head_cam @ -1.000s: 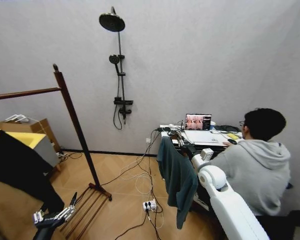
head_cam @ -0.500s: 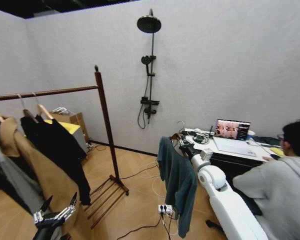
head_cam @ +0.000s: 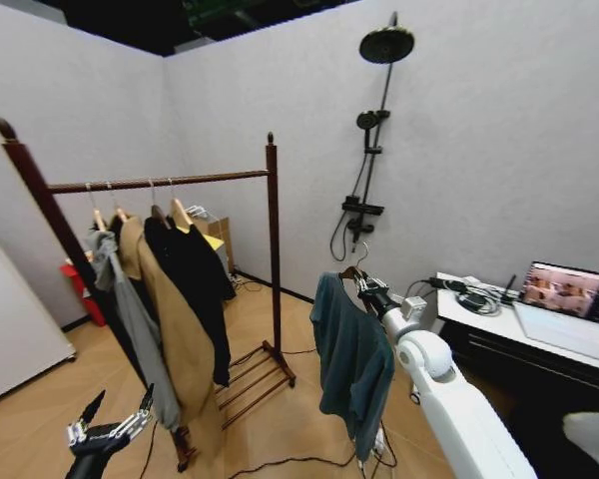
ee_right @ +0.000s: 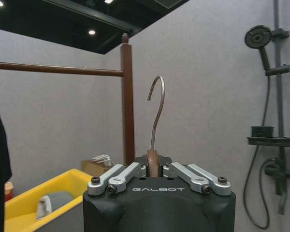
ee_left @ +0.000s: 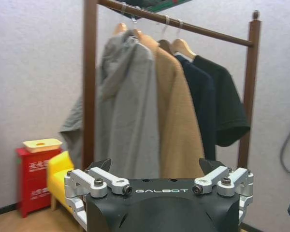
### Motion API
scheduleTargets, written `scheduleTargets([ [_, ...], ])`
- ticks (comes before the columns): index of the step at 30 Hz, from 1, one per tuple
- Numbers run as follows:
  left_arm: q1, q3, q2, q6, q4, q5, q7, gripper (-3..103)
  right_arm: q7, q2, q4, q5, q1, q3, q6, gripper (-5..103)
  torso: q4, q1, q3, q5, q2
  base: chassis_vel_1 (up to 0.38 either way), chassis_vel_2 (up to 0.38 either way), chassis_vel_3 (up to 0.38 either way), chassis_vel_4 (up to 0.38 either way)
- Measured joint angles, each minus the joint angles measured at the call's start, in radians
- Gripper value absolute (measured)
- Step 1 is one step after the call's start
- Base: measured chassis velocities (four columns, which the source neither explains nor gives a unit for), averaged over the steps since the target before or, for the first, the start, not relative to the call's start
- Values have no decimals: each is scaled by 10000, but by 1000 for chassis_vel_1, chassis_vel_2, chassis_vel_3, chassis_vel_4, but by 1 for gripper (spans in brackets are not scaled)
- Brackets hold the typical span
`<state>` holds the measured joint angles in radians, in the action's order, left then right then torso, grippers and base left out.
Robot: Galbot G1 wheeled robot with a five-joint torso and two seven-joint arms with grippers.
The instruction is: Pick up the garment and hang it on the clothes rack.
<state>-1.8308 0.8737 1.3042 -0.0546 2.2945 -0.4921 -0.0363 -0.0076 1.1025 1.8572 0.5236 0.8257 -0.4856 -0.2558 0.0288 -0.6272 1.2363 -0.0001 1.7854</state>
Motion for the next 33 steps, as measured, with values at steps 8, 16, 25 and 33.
scheduleTargets([
  [8,0,0,0,0,0,0,0,100,-225,34,-83,17,-9,-51,15,9,0,1,0,1,0,130,133,128,117],
  [16,0,0,0,0,0,0,0,100,-304,94,-118,11,3,-55,62,9,0,1,0,0,0,127,117,126,129],
  [25,-1,1,0,0,0,0,2,100,-291,109,-118,-2,23,-52,76,9,-4,0,0,0,2,87,82,75,68],
  [33,0,0,0,0,0,1,1,100,-253,127,-68,-48,55,-13,139,9,0,1,-1,1,2,0,0,0,0],
])
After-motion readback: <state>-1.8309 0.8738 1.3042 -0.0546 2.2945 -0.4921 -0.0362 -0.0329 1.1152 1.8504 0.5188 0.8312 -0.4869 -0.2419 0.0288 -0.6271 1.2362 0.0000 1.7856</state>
